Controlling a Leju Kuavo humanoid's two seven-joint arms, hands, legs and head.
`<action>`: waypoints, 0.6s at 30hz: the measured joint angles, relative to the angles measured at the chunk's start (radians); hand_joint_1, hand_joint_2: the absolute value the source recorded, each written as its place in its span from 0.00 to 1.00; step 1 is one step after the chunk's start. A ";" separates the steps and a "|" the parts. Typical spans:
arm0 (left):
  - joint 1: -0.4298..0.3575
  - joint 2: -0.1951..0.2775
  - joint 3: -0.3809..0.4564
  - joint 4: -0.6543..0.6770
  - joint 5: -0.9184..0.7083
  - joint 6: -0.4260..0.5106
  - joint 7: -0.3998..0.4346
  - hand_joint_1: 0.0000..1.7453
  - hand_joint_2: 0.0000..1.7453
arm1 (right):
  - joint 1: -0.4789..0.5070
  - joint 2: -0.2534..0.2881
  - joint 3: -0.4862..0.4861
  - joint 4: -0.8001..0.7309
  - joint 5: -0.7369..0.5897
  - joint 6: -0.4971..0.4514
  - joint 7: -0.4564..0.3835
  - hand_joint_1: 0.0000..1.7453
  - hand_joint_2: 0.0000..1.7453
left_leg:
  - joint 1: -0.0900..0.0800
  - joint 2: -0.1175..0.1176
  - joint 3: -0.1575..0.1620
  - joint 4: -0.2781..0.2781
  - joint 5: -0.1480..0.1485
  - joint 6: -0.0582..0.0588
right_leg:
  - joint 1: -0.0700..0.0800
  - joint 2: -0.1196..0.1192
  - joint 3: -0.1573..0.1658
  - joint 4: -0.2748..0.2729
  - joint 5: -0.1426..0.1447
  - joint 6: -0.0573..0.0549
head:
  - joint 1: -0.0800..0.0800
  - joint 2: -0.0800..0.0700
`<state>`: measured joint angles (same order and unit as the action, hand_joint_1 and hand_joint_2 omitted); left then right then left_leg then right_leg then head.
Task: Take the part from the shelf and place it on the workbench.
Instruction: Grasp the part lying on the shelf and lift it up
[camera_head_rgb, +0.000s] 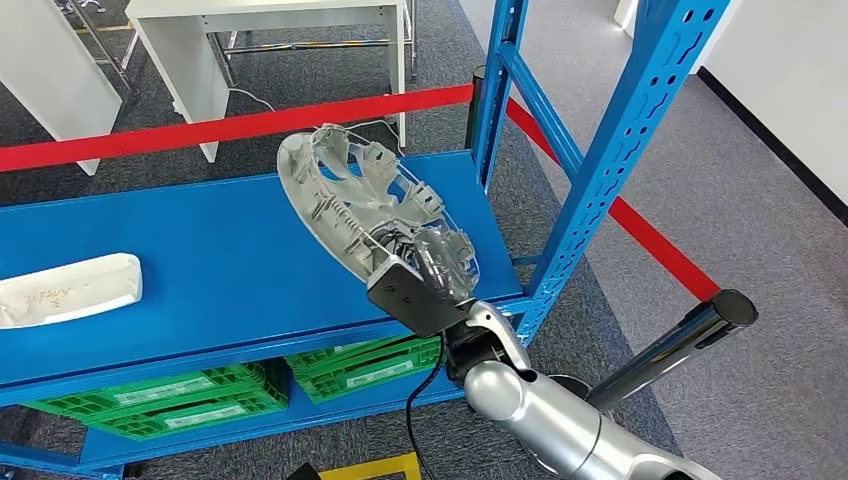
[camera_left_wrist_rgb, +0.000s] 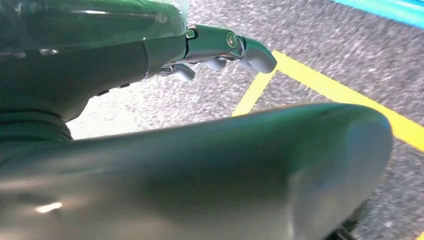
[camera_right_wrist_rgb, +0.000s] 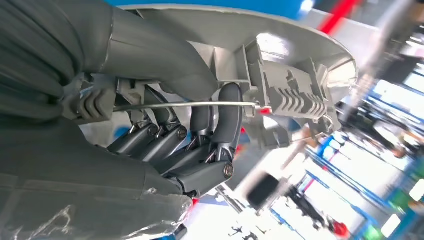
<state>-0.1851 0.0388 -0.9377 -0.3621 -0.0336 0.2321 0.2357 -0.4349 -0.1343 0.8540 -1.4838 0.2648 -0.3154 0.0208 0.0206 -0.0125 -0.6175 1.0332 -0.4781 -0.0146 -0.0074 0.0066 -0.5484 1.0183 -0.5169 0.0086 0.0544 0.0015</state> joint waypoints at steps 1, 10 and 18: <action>0.001 0.000 0.000 0.000 0.000 0.004 -0.007 0.00 0.00 | 0.011 -0.007 -0.012 -0.034 -0.016 -0.007 -0.013 1.00 1.00 | 0.000 0.000 0.000 0.000 0.000 0.000 | 0.000 0.000 0.000 0.000 0.000 0.000 | 0.000 0.000; 0.007 -0.009 0.000 0.007 -0.001 0.027 -0.046 0.00 0.00 | 0.076 -0.065 -0.072 -0.290 -0.169 -0.005 -0.098 1.00 1.00 | 0.000 0.000 0.000 0.000 -0.001 -0.001 | 0.000 0.000 0.000 0.000 -0.001 0.000 | 0.000 0.000; 0.010 -0.018 0.000 0.015 0.000 0.066 -0.086 0.00 0.00 | 0.104 -0.101 -0.091 -0.440 -0.382 0.059 -0.230 1.00 1.00 | 0.000 0.000 0.000 0.000 -0.002 -0.001 | 0.000 0.000 0.000 0.000 -0.001 0.000 | 0.000 0.000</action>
<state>-0.1756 0.0210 -0.9377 -0.3474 -0.0331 0.2983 0.1492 -0.3304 -0.2349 0.7633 -1.9240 -0.1169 -0.2560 -0.2096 0.0206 -0.0127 -0.6177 1.0332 -0.4797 -0.0155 -0.0074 0.0061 -0.5484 1.0183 -0.5183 0.0084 0.0544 0.0015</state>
